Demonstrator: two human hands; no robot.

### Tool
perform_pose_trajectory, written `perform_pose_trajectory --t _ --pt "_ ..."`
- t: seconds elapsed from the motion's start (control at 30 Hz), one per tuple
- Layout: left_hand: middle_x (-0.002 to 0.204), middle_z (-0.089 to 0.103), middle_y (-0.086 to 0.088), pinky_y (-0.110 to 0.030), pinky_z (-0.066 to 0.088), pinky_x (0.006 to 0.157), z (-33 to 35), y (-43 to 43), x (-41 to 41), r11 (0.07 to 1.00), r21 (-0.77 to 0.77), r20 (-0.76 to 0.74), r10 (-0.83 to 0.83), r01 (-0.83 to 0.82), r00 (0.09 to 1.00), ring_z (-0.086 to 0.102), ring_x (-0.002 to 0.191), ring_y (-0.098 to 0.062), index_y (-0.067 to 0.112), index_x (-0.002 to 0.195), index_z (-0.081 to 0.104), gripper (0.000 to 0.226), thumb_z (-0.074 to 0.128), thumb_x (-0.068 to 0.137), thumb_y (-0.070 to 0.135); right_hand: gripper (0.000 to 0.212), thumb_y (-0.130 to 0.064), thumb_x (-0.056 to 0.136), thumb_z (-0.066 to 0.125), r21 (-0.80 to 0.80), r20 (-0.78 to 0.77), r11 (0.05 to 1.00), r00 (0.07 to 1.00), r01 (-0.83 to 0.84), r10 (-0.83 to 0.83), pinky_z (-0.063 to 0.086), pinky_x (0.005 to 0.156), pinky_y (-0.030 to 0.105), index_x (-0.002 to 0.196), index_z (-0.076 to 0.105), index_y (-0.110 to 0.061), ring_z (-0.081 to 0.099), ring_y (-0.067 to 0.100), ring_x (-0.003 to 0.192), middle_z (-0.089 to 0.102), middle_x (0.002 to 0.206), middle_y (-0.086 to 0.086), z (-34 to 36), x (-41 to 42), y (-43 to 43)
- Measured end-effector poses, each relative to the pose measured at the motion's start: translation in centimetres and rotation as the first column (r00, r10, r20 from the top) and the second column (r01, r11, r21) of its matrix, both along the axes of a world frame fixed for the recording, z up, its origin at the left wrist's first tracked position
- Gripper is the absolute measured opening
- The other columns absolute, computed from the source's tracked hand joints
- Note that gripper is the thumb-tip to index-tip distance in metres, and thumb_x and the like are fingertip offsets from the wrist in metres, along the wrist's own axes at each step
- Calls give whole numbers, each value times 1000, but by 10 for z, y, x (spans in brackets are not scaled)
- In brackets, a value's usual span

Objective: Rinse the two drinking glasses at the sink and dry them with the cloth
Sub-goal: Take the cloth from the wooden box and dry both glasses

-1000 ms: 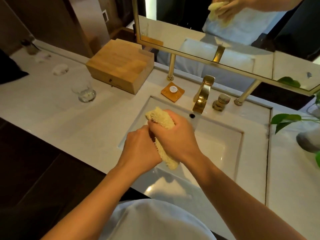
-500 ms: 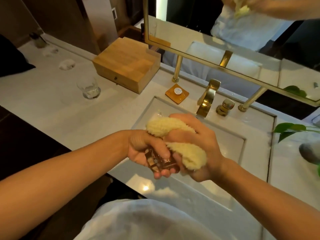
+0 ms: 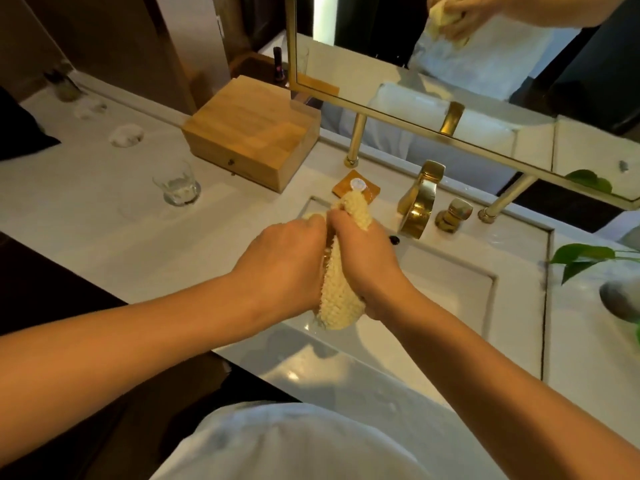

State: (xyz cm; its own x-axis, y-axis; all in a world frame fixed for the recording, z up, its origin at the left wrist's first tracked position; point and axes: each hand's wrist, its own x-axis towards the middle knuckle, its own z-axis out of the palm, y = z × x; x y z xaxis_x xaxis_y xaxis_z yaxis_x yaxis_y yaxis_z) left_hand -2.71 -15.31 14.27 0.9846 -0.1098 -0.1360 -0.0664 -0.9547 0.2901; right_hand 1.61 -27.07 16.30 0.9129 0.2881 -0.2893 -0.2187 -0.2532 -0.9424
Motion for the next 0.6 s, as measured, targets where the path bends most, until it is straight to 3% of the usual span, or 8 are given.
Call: perform_pose_trajectory --t 0.07,0.17,0.23,0.3,0.37,0.43,0.5,0.6 --pt "101 58 -18 -38 33 65 0 9 -3 995 93 69 -32 26 997 57 91 -39 2 112 49 31 59 84 10 23 -37 95 55 42 -303 998 953 37 -23 54 83 52 83 61 -18 66 30 84 64 79 10 -13 6 13" --pt "91 58 -12 -34 29 56 -6 34 -12 968 230 209 -148 98 967 56 79 -33 6 104 55 37 72 71 13 27 -36 93 58 163 -687 984 724 75 59 50 71 39 78 60 -13 61 29 67 59 65 10 -28 16 31" --pt "82 57 -9 -31 28 45 -13 55 -14 954 258 295 -230 154 927 54 69 -30 8 97 58 44 79 59 12 28 -29 94 54 229 -811 972 564 59 157 47 69 36 76 57 -9 56 27 63 56 62 10 -30 19 42" --pt "85 59 -8 -32 40 44 -20 80 -14 962 177 381 -264 210 886 54 73 -29 8 105 60 45 77 64 16 18 -18 91 51 298 -837 951 502 79 220 46 71 34 79 56 -6 54 26 65 54 64 10 -31 20 57" --pt "93 62 -5 -35 48 57 -23 103 -14 981 -45 419 -155 190 895 53 83 -26 11 112 59 45 73 72 25 17 -16 92 48 371 -813 916 529 151 243 49 65 30 79 54 -9 54 23 61 54 62 9 -32 18 77" --pt "100 60 -1 -35 50 72 -26 124 -15 933 -356 357 81 56 931 52 90 -19 14 113 59 53 82 67 29 25 -29 100 48 328 -717 930 685 164 132 56 64 33 84 57 -12 61 21 63 62 67 8 -44 19 100" --pt "105 57 7 -24 50 78 -29 143 -16 802 -585 168 264 -119 950 56 92 -6 25 117 54 72 90 56 34 27 -40 96 58 63 -411 985 903 161 -121 58 72 44 84 63 -17 65 21 71 69 77 8 -54 14 124" --pt "104 65 13 -16 54 75 -35 171 -23 607 -739 -64 369 -292 927 66 90 0 37 123 49 87 92 48 36 31 -46 91 64 -146 83 964 974 220 -209 50 66 34 71 59 -21 59 12 65 65 70 0 -64 8 154"
